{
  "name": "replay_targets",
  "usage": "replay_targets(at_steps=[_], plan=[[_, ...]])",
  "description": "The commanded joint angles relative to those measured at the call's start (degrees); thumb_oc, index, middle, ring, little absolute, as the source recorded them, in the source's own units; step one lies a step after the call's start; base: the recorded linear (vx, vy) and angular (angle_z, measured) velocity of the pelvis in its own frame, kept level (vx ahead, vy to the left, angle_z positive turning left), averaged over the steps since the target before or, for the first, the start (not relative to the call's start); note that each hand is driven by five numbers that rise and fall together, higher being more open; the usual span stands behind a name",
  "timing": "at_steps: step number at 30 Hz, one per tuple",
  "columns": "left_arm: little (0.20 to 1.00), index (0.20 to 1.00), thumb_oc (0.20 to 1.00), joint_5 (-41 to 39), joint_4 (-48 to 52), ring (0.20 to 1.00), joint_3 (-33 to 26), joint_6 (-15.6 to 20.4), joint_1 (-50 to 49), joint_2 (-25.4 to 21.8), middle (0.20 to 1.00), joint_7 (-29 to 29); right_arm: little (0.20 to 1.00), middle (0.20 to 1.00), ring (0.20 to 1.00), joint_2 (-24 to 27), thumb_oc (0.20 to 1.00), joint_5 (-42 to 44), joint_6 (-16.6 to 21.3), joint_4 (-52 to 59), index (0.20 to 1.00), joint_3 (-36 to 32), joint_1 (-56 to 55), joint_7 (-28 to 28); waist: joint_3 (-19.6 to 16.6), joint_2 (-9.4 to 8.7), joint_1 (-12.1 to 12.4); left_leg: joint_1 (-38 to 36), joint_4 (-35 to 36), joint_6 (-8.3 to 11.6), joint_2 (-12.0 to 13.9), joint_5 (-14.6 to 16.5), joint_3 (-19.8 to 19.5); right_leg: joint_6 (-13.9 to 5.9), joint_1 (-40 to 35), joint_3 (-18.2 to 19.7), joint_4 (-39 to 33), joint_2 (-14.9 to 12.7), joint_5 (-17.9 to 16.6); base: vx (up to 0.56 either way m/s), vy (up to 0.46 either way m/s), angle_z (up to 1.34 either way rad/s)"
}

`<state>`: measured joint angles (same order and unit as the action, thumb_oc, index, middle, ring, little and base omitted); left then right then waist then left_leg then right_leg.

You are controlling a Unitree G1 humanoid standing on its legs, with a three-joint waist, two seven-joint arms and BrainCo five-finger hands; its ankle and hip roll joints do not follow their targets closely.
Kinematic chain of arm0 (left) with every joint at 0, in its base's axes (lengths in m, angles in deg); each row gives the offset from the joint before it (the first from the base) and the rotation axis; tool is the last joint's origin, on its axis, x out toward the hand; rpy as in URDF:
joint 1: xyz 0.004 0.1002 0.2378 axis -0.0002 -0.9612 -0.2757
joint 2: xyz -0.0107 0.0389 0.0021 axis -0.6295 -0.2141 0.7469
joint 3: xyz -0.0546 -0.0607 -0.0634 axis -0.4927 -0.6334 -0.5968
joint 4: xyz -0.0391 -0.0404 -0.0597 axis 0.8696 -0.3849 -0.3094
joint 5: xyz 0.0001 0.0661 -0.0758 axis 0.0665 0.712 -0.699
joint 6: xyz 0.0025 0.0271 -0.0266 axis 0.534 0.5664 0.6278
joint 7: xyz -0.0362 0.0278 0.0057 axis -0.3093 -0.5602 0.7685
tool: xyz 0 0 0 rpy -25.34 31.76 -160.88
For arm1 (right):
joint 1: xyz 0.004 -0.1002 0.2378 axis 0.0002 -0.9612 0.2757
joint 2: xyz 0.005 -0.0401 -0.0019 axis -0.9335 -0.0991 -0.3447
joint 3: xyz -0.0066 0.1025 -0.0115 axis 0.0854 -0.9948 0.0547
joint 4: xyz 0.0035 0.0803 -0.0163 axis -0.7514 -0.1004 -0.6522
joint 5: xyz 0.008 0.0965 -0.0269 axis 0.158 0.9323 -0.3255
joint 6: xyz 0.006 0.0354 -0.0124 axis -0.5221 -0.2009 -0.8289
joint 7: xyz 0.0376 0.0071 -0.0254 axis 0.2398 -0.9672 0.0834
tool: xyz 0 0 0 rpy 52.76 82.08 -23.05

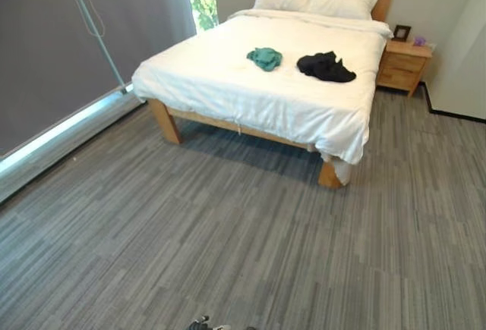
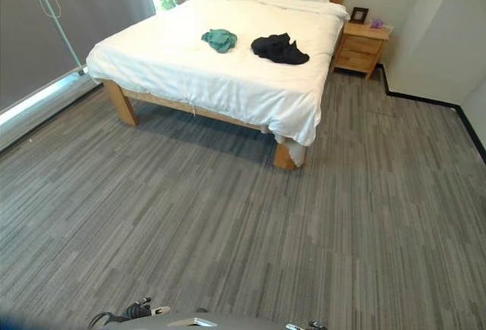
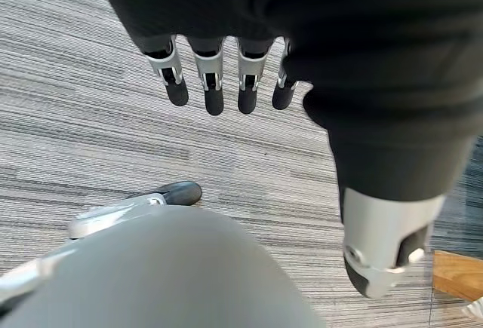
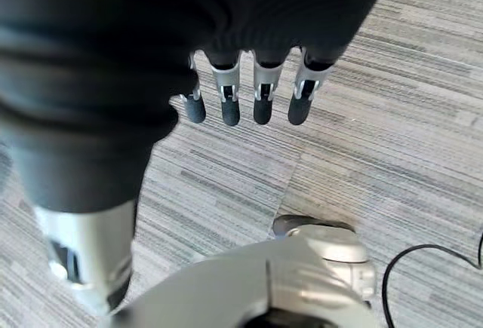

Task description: Pick up bed clothes into laundry basket.

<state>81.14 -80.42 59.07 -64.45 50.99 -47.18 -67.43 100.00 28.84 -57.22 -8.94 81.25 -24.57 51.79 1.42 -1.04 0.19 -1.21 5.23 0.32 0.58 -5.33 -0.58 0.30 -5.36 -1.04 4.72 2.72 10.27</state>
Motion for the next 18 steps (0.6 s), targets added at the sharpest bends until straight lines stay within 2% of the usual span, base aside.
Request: replay_targets(at_steps=[1, 7, 8, 9, 10, 11, 14, 18], plan=[[1.0, 1.0, 1.0, 3.22, -0.17, 1.0, -0.41, 1.63, 3.67, 1.98, 1.0, 0.54, 1.0, 1.0, 1.0, 0.94, 1.0, -0.73, 1.06, -0.31, 1.0, 1.24, 1.79, -0.05, 1.87, -1.54, 0.15, -5.81, -0.23, 0.62, -1.03, 6.99, -2.04, -5.61, -0.5, -2.79, -9.62, -4.96, -12.24, 0.0, 0.0, 0.0], [1.0, 1.0, 1.0, 0.74, -0.84, 1.0, -0.96, 1.08, 4.26, 2.99, 1.0, 0.63, 1.0, 1.0, 1.0, 0.11, 1.0, -0.14, 0.88, 0.16, 1.0, 2.38, 1.54, 0.86, 1.74, -1.57, 0.38, -5.57, -0.23, 0.55, -1.27, 6.66, -2.61, -5.58, -0.66, -3.23, -9.69, -5.14, -12.2, 0.0, 0.0, 0.0], [1.0, 1.0, 1.0, 0.45, -1.9, 1.0, -1.34, 0.62, 4.3, 3.25, 1.0, 0.36, 1.0, 1.0, 1.0, -0.02, 1.0, 3.02, 0.65, -0.35, 1.0, 1.15, 1.5, 1.45, 1.53, -1.6, 0.27, -5.64, -0.23, 0.55, -1.24, 6.69, -2.56, -5.58, -0.74, -3.17, -9.72, -5.16, -12.14, 0.05, 0.011, 0.02], [1.0, 1.0, 1.0, -1.84, -6.82, 1.0, -4.11, -2.21, 5.06, 3.99, 1.0, -0.53, 1.0, 1.0, 1.0, 0.27, 1.0, 17.77, 0.11, -2.48, 1.0, -5.94, 2.9, 2.64, 0.86, -1.38, -0.36, -6.41, -0.23, 0.64, -1.12, 7.07, -1.76, -5.61, -1.15, -2.49, -9.72, -5.03, -12.03, 0.07, 0.028, -0.01], [1.0, 1.0, 1.0, -4.66, -6.24, 1.0, -4.63, -2.58, 6.88, 4.25, 1.0, -0.65, 1.0, 1.0, 1.0, 0.63, 1.0, 21.27, 0.56, -1.47, 1.0, -7.69, 5.11, 2.4, 0.27, -1.18, -1.08, -6.89, -0.23, 0.76, -0.99, 7.44, -0.9, -5.64, -1.34, -1.91, -9.72, -4.95, -11.96, 0.07, 0.028, -0.06], [1.0, 1.0, 1.0, -4.66, -6.24, 1.0, -4.64, -2.59, 6.91, 4.26, 1.0, -0.65, 1.0, 1.0, 1.0, 0.63, 1.0, 21.27, 0.56, -1.48, 1.0, -7.7, 5.15, 2.4, 0.35, -1.16, -1.03, -6.95, -0.23, 0.76, -0.98, 7.47, -0.86, -5.64, -1.39, -1.87, -9.72, -4.93, -11.96, 0.03, 0.021, -0.2], [1.0, 1.0, 1.0, -6.07, 3.51, 1.0, -0.54, 0.38, 10.01, 2.4, 1.0, 2.5, 1.0, 1.0, 1.0, 2.92, 1.0, 25.91, 1.53, 6.43, 1.0, -6.97, 6.81, 2.62, 0.04, -1.0, -1.28, -6.86, -0.23, 0.87, -0.86, 7.45, -0.74, -5.76, -1.15, -1.67, -9.72, -5.01, -12.24, -0.02, 0.006, -0.22], [1.0, 1.0, 1.0, -11.91, 24.23, 1.0, 0.64, 1.9, 9.17, -1.33, 1.0, 2.91, 1.0, 1.0, 1.0, 6.93, 1.0, 22.42, 3.43, 27.73, 1.0, -6.89, 4.55, -0.29, 0.63, -0.97, -1.25, -6.13, -0.23, 0.84, -1.01, 6.84, -1.07, -6.0, -0.64, -2.09, -9.55, -5.14, -12.69, -0.05, -0.002, 0.03]])
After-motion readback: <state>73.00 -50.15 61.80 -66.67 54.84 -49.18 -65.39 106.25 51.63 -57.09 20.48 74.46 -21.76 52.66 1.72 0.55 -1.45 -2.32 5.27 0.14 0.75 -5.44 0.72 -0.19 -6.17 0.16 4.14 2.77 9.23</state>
